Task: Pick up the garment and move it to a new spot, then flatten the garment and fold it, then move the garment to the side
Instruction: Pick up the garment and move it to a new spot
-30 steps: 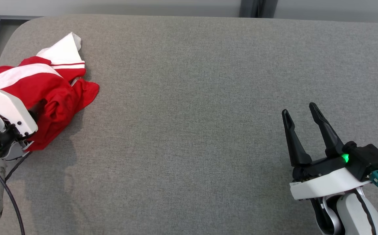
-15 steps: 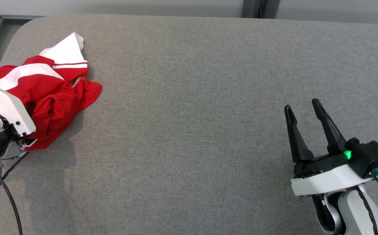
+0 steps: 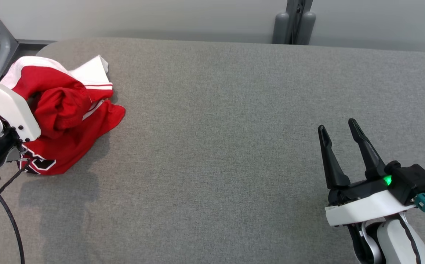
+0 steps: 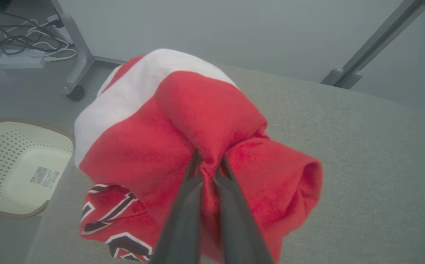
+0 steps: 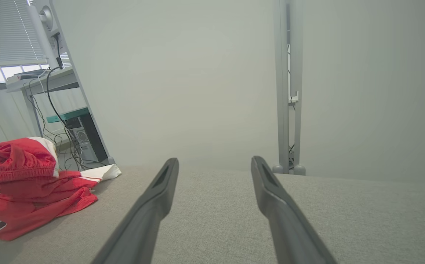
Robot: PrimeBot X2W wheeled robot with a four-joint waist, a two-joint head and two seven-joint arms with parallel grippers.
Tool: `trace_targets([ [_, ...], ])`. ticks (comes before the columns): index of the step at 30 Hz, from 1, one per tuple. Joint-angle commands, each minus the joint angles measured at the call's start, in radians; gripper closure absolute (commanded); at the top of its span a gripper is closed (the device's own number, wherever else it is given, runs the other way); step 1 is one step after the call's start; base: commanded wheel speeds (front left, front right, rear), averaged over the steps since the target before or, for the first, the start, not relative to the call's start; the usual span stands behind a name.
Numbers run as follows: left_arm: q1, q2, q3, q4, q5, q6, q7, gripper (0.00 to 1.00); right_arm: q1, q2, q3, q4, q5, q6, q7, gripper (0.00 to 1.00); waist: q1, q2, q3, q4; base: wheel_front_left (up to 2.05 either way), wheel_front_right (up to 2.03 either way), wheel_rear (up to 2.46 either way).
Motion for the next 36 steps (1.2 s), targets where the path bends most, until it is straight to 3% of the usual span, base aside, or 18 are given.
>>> trace_targets([
  [1,-0.023,0.013,-0.013,-0.021,-0.007,-0.003,-0.008,1.00,0.022,0.005,-0.006,0.007,0.006,0.002,-0.001,0.00,0.0000,0.0000,-0.033,-0.001,0.00,0.00,0.00],
  [12,-0.057,0.044,-0.117,-0.172,-0.020,-0.003,-0.016,1.00,0.066,0.031,-0.016,0.012,0.013,0.002,-0.001,0.00,0.0000,0.0000,-0.147,-0.043,0.00,0.00,0.00],
  [17,-0.073,0.030,-0.157,-0.267,-0.023,-0.002,-0.024,1.00,0.086,0.038,-0.023,0.010,0.008,0.002,-0.001,0.00,0.0000,0.0000,-0.179,-0.084,0.00,0.00,0.00],
  [24,-0.035,0.006,-0.179,-0.396,-0.047,0.000,-0.024,1.00,0.091,0.031,-0.032,0.002,-0.002,0.002,-0.001,0.00,0.0000,0.0000,-0.187,-0.181,0.00,0.00,0.00],
  [36,0.073,-0.012,-0.213,-0.510,-0.016,0.045,-0.082,1.00,0.088,0.009,-0.051,-0.020,-0.001,0.002,-0.001,0.00,0.0000,0.0000,-0.168,-0.343,0.00,0.00,0.00],
])
